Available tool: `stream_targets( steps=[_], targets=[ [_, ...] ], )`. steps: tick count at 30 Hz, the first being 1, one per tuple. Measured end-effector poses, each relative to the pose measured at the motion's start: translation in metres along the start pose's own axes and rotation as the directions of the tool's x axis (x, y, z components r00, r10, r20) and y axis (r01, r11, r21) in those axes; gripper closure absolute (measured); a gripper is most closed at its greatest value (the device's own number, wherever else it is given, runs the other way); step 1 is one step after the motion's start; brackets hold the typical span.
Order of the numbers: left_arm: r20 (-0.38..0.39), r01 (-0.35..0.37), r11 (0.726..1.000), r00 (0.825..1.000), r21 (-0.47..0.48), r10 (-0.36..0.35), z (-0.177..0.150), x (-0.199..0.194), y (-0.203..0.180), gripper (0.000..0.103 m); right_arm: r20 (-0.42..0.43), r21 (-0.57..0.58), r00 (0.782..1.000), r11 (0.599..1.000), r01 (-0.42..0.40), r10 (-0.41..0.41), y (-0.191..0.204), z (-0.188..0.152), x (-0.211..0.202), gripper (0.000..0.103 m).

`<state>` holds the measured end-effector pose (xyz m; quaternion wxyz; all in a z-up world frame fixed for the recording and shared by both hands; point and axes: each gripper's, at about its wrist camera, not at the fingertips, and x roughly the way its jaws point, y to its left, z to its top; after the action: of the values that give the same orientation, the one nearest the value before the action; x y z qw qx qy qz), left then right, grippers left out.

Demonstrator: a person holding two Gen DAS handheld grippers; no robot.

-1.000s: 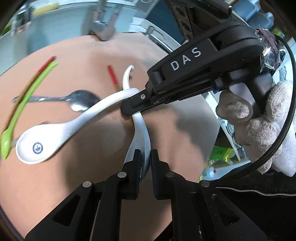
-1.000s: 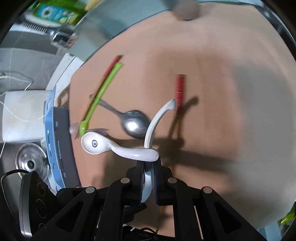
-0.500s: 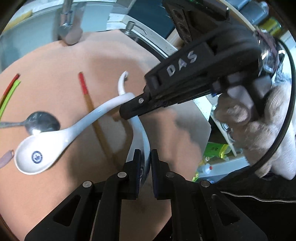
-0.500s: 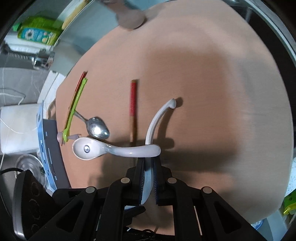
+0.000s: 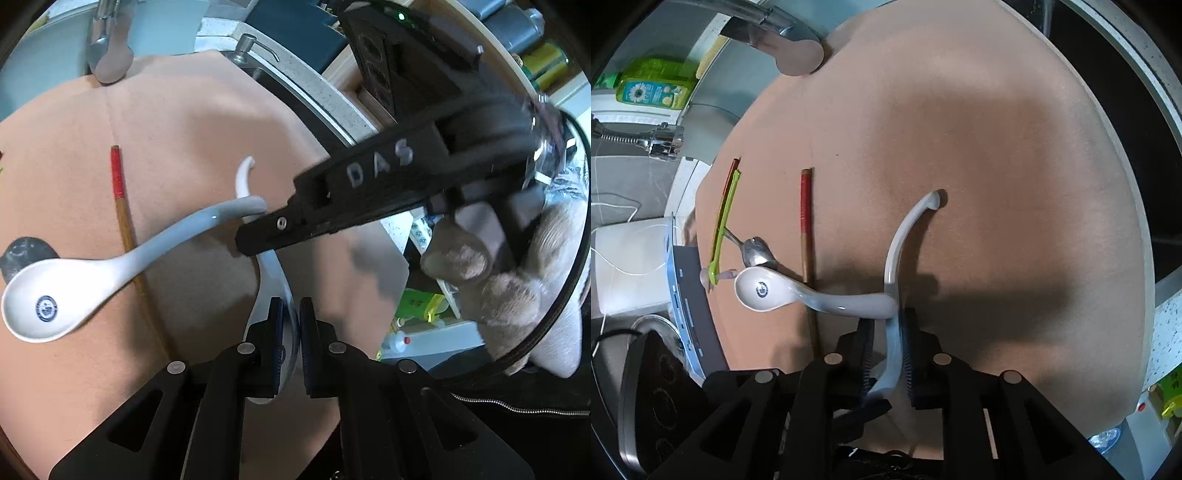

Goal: Organize utensils
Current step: 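Lift the white spoon with the right tool and carry it toward the basket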

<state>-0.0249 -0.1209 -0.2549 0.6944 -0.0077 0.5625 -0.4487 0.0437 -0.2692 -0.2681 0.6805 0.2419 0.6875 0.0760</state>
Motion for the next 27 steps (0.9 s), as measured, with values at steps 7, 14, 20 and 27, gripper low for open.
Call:
stream_targets(
  steps=[7, 14, 20, 27],
  targets=[
    [-0.033, -0.014, 1.000, 0.999, 0.017, 0.015, 0.002, -0.010, 0.002, 0.092, 0.019, -0.029, 1.000, 0.999, -0.013, 0.014, -0.006, -0.008, 0.003, 0.094],
    [-0.065, -0.110, 0.983, 0.991, 0.143, 0.121, -0.005, 0.002, -0.017, 0.092, 0.001, 0.058, 0.997, 0.995, -0.076, 0.076, -0.020, -0.008, -0.006, 0.095],
    [-0.065, -0.126, 0.968, 0.988, 0.216, 0.144, -0.004, 0.006, -0.020, 0.090, -0.013, 0.190, 0.991, 0.974, -0.127, 0.131, -0.046, -0.016, -0.007, 0.095],
    [0.000, -0.144, 0.969, 0.989, 0.203, 0.147, 0.005, -0.019, -0.016, 0.091, 0.042, 0.145, 0.989, 0.979, -0.146, 0.142, -0.030, -0.011, -0.028, 0.095]
  ],
)
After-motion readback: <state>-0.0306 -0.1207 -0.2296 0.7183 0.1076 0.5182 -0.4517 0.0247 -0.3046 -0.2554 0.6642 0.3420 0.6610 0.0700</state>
